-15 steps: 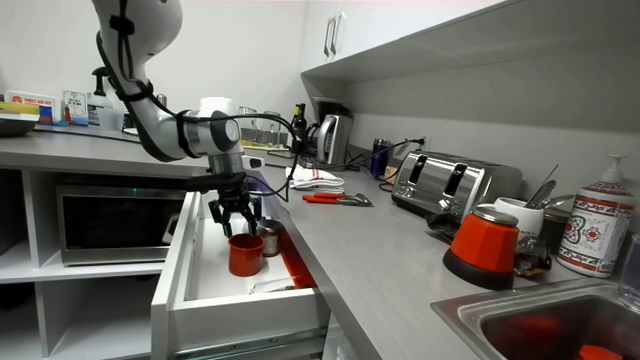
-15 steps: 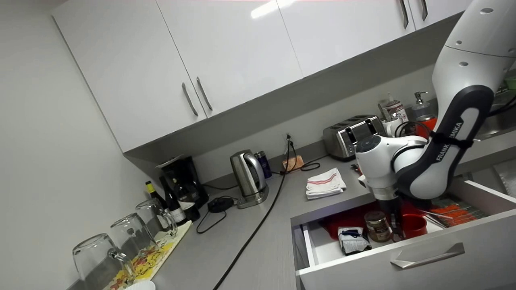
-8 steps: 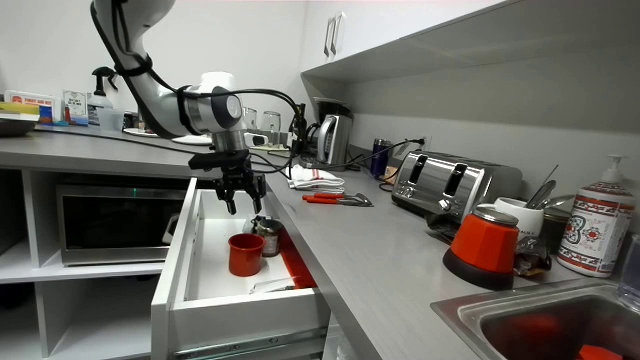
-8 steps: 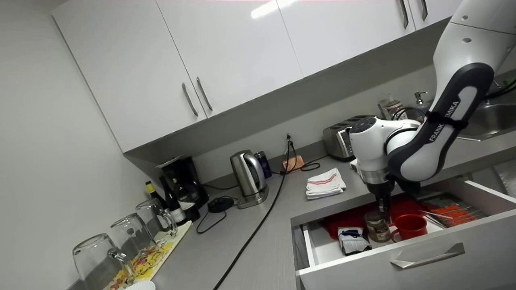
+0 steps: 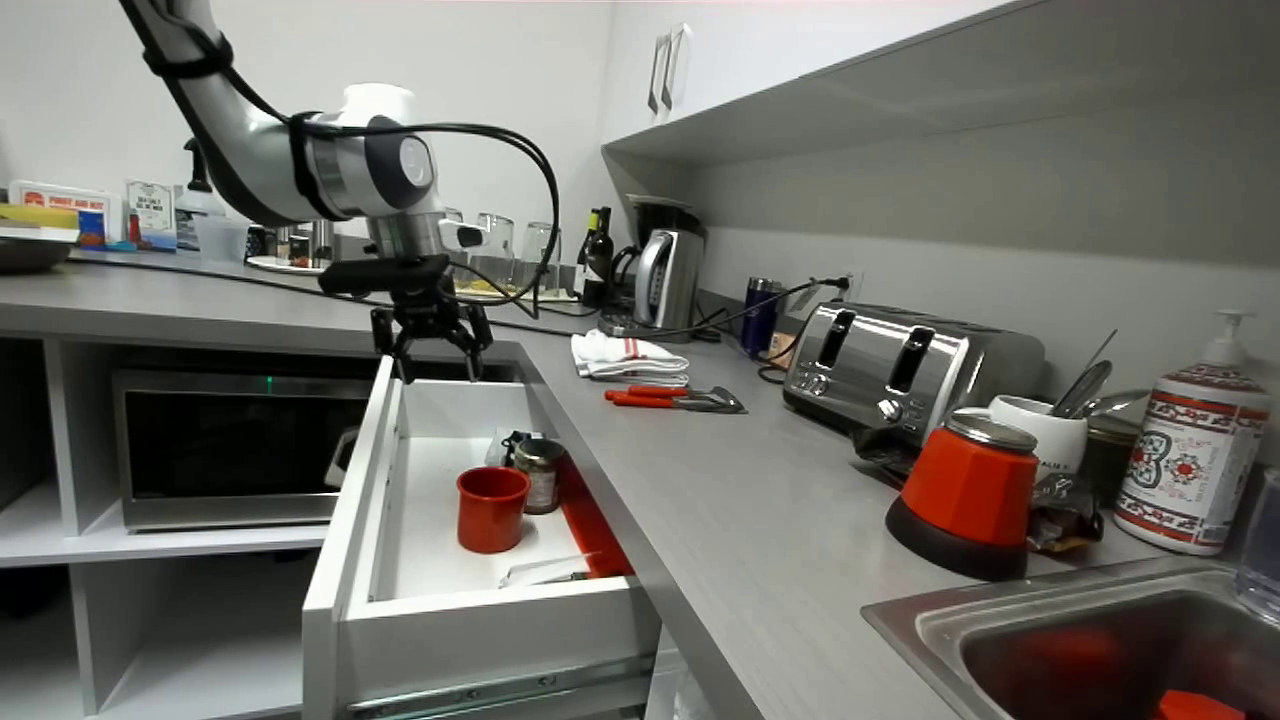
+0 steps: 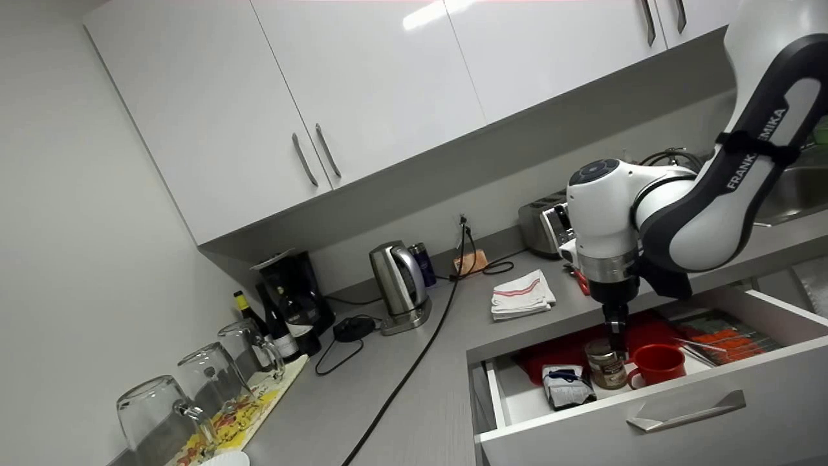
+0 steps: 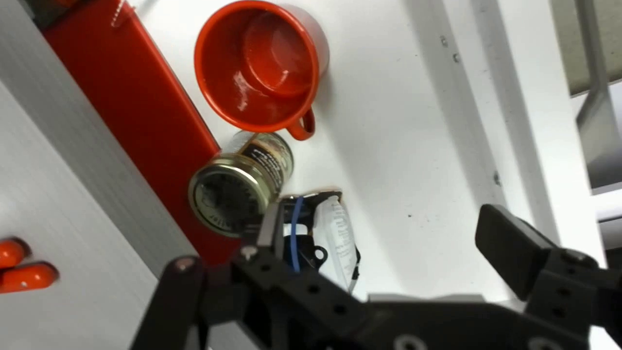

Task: Open the top drawer,put the red cup inside and close it

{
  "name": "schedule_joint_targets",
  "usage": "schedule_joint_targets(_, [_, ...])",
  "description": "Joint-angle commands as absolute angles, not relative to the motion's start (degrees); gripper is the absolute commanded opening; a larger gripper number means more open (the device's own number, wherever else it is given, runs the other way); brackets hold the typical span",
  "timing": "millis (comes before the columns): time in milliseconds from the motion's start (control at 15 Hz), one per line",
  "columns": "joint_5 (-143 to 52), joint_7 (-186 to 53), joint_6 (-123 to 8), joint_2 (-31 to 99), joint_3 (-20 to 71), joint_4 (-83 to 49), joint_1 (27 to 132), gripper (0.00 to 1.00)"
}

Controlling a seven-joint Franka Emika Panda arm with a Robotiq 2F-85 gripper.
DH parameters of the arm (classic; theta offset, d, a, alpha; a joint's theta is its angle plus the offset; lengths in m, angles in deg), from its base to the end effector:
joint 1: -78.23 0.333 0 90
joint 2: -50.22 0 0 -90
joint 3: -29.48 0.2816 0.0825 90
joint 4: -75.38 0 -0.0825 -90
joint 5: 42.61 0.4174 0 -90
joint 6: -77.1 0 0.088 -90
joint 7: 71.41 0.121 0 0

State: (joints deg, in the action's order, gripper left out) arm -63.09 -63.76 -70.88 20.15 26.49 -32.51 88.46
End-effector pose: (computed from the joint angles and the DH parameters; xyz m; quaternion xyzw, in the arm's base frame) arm 0.6548 0.0874 0.1767 0.9788 0.1429 0.0996 0.1076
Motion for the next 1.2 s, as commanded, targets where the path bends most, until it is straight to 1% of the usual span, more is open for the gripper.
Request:
schedule_joint_targets(0, [-63.9,-64.2,-74.4,27.4,27.5,-41.2,89.9,1.00])
schedule_joint_targets(467, [-60.8,-65.3,-73.2,33.3,32.4,-48.6,90.3,1.00])
schedule_joint_targets(800, [-59.6,-65.8,-71.4,32.0,34.7,-49.7,90.3,1.00])
schedule_joint_targets(1133, [-59.6,-63.5,-69.8,30.0,34.3,-49.8,90.6,1.00])
